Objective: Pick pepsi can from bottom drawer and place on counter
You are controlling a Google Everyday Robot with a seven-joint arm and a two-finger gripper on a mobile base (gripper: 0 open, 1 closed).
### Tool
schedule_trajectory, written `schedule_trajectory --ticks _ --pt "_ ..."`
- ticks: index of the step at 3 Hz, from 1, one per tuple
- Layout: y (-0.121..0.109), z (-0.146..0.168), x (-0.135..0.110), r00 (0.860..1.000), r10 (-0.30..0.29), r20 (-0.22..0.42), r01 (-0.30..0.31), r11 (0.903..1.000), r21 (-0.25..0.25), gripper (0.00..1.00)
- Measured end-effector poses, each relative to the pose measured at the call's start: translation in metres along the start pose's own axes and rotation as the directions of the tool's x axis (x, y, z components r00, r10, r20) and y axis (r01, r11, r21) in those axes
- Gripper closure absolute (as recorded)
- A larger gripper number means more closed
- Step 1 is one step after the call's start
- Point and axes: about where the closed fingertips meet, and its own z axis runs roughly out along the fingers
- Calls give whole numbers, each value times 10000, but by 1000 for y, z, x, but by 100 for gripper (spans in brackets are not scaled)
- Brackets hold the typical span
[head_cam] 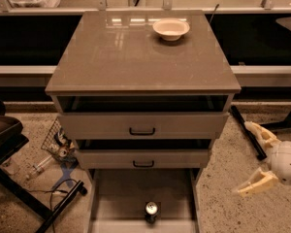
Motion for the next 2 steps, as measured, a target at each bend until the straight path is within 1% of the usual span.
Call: schedule_trajectory --ticks 1,2 --pt "0 0 -2 10000 -51 -18 51 10000 -12 0" --pt "1 6 4 9998 142 138 -141 9999 -55 0"
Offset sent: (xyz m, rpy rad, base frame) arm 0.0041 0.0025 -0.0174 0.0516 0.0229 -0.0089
